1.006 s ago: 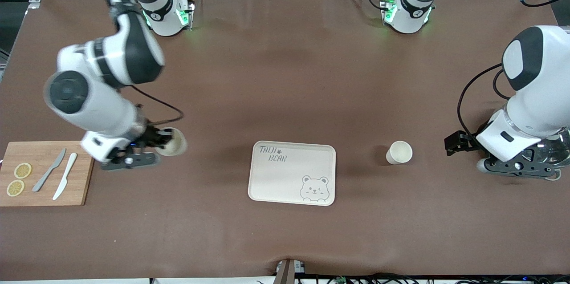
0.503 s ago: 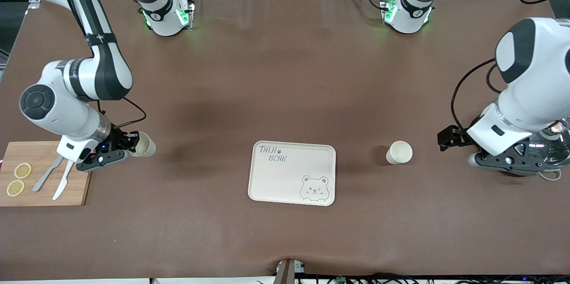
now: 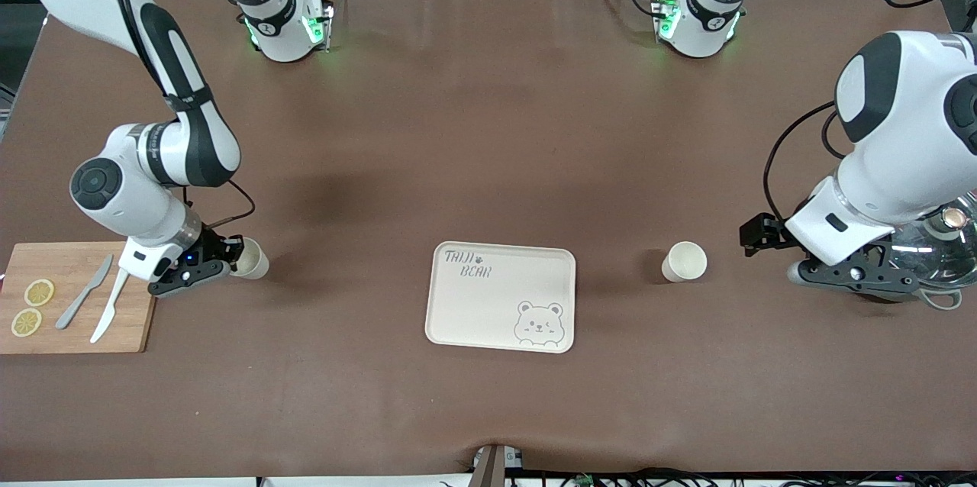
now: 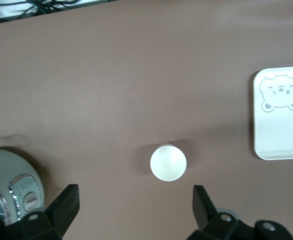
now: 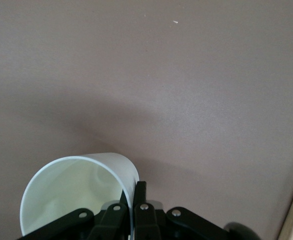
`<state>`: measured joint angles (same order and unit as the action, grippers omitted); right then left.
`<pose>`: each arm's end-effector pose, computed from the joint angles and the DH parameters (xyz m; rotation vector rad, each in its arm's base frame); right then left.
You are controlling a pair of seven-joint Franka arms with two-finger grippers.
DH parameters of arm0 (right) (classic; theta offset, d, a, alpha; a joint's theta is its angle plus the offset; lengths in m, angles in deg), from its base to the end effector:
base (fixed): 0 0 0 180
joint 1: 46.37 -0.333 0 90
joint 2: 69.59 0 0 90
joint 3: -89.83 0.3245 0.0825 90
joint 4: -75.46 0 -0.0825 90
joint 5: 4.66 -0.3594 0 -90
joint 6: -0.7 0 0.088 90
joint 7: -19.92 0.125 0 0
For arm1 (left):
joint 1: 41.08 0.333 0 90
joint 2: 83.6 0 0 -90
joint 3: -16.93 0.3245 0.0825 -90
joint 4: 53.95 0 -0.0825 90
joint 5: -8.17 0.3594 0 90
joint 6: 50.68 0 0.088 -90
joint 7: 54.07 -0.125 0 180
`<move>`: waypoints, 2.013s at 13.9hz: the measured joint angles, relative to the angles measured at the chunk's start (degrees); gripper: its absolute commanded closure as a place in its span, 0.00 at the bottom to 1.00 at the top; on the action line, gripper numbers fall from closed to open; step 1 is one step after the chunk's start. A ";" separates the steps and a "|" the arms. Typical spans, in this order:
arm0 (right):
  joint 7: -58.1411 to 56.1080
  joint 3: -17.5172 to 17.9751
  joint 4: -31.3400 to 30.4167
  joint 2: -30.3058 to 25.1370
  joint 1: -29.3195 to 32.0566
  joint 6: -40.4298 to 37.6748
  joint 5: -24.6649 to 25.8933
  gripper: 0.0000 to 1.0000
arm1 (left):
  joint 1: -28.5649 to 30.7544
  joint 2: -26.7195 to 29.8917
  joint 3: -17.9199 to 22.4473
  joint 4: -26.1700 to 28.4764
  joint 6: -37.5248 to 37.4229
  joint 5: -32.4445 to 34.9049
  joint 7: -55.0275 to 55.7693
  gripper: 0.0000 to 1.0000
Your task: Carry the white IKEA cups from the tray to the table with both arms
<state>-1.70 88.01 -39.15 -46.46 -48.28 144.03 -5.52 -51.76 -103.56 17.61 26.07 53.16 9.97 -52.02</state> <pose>0.6059 0.0018 0.2728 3.0637 0.5741 0.1491 0.6432 -0.1114 0.5101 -3.1038 0.2271 -0.1100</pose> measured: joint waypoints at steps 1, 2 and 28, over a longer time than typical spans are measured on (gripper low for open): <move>-0.23 0.01 0.00 0.78 0.03 1.14 -0.02 1.00 | 0.03 -0.05 -0.03 0.03 -0.06 -0.40 0.02 0.00; -0.31 0.07 -0.01 1.51 0.03 2.23 -0.02 1.00 | 0.13 -0.07 -0.03 0.04 -0.10 -0.61 0.02 0.00; 12.81 -0.08 32.63 -19.62 4.54 -66.24 -1.26 0.00 | 0.86 -0.75 -0.27 0.24 -3.01 -0.85 -1.79 0.00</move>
<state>11.12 87.93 -6.52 -66.08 -43.74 77.79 -6.78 -50.90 -104.31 17.34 26.31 50.15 9.12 -53.81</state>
